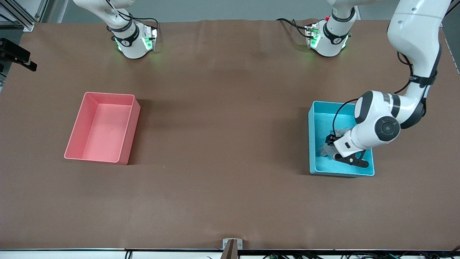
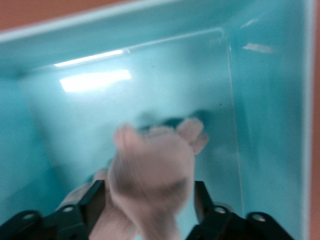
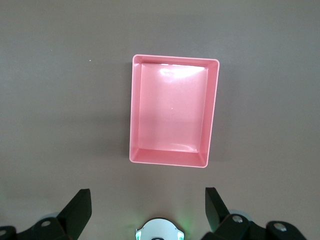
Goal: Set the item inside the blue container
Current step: 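Open the left gripper to drop the plush in the blue box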
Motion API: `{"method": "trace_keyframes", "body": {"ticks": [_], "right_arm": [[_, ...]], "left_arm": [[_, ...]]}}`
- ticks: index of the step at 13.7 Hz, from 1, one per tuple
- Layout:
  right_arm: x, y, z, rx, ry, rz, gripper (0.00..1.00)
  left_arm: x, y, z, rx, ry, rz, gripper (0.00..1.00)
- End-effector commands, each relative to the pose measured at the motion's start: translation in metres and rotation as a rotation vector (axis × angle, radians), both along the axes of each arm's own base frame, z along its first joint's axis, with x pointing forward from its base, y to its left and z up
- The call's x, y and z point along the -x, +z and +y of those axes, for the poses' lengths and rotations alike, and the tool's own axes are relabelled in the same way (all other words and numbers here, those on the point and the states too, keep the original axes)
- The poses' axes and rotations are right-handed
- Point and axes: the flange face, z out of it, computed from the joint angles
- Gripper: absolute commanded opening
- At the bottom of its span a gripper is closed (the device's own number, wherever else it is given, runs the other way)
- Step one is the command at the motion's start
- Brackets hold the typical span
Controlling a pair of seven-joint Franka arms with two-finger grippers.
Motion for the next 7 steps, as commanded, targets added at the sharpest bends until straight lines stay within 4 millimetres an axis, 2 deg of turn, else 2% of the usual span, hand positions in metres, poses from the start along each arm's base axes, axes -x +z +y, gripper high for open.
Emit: {"method": "trace_keyframes", "body": {"ticks": [1, 3, 7], "right_arm": [[0.008, -0.001, 0.0, -0.017, 0.012, 0.013, 1.0], [0.009, -0.004, -0.001, -0.015, 0.012, 0.031, 1.0], [0.009, -0.004, -0.001, -0.012, 0.011, 0.027, 1.0]], "left_arm": [[0.016, 0.076, -0.002, -0.028, 0.054, -0.03, 1.0], [0.027, 0.116, -0.004, -0.017, 0.095, -0.033, 1.0], [0.068, 0.203, -0.006, -0.045, 0.12, -0.032, 1.0]]}}
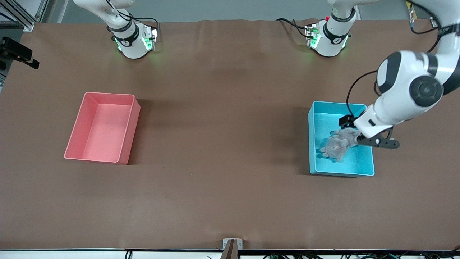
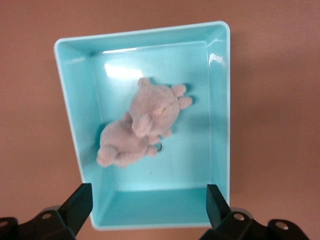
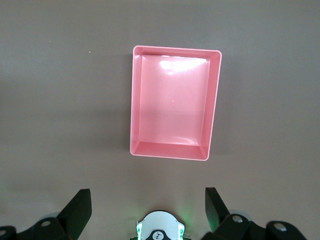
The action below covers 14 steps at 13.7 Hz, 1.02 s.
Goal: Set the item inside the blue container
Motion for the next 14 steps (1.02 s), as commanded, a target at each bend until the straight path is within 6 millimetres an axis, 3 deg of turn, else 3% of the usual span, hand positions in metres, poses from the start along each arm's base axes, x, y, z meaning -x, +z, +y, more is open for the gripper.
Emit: {"method": "trace_keyframes", "body": {"ticks": [1, 3, 5, 10, 13, 14], "right_arm": [[0.006, 0.0, -0.002, -0.009, 0.009, -0.005, 1.0], [0.005, 0.0, -0.001, -0.009, 0.01, -0.008, 1.0], [0.005, 0.0, 0.0, -0.009, 0.012, -0.008, 1.0], [0.005, 0.0, 0.001, -0.008, 0.015, -0.009, 1.0], [0.004, -0.001, 0.001, -0.008, 0.013, -0.008, 1.0], [0.005, -0.001, 0.0, -0.007, 0.012, -0.006, 1.0]], "left_arm": [[0.038, 0.055, 0.001, -0.025, 0.029, -0.005, 1.0], [0.057, 0.089, 0.002, -0.043, 0.04, -0.021, 1.0], [0.062, 0.103, 0.004, -0.046, 0.046, -0.044, 1.0], [0.047, 0.132, 0.006, 0.034, 0.082, -0.091, 1.0], [0.047, 0.155, 0.02, 0.017, 0.108, -0.092, 1.0], [0.044, 0.169, 0.032, 0.022, 0.127, -0.121, 1.0]]}}
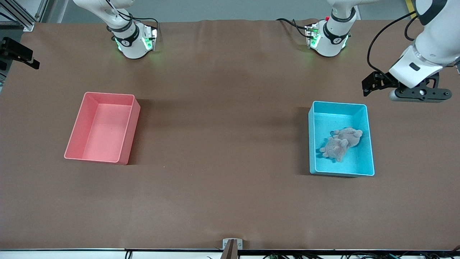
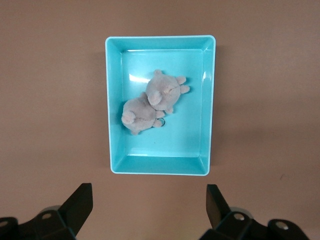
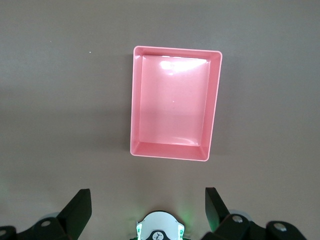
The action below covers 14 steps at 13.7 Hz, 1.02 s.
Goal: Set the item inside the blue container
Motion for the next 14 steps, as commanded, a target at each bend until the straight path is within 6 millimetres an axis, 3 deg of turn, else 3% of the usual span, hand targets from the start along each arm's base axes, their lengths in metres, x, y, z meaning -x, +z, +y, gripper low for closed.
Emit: {"method": "trace_keyframes", "body": {"ticks": [1, 4, 7, 14], "right_arm": [[0.005, 0.0, -0.001, -0.006, 0.012, -0.006, 1.0], [0.003, 0.0, -0.002, 0.015, 0.012, -0.016, 1.0], [0.003, 0.0, 0.0, 0.032, 0.017, -0.015, 1.0], [0.005, 0.0, -0.001, 0.02, 0.003, -0.005, 1.0]], "left_arm": [[-0.013, 0.042, 0.034, 0.016, 0.058, -0.055, 1.0], [-0.024, 0.059, 0.042, 0.032, 0.061, -0.057, 1.0], [-0.024, 0.055, 0.064, 0.04, 0.031, -0.016, 1.0], [-0.023, 0.05, 0.053, 0.039, 0.017, 0.015, 1.0]]}}
